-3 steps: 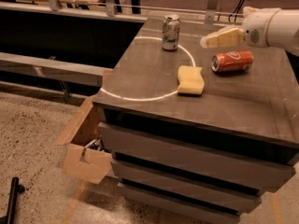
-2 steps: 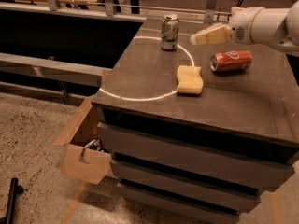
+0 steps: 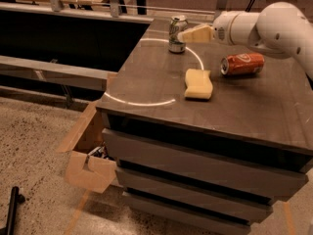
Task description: Knock 7up can over
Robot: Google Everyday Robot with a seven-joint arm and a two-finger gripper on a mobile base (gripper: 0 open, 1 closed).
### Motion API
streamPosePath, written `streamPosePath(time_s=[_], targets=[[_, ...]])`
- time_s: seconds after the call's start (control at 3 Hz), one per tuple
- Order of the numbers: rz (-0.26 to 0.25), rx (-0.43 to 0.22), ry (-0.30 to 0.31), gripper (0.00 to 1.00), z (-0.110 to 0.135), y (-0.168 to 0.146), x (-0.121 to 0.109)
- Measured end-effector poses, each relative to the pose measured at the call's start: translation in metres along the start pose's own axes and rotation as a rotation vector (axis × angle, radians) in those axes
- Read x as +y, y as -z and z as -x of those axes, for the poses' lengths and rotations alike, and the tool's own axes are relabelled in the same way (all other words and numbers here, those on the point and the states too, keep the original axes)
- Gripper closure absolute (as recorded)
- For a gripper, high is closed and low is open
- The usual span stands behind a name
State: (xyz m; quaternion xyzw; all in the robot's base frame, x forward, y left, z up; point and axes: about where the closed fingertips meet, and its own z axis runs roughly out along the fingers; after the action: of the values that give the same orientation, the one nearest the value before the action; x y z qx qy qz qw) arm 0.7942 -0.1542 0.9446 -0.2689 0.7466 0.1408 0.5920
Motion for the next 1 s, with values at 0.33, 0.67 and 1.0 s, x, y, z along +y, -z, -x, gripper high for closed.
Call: streamPosePath(time_s=[0.33, 0.67, 1.0], targets=[[0.012, -0.006, -0.023, 0.00, -0.003, -0.022, 0.005], [0.075, -0.012, -0.016, 0.00, -0.006, -0.049, 0.015], [0.148, -0.014, -0.007, 0.00, -0.010, -0.067, 0.021]])
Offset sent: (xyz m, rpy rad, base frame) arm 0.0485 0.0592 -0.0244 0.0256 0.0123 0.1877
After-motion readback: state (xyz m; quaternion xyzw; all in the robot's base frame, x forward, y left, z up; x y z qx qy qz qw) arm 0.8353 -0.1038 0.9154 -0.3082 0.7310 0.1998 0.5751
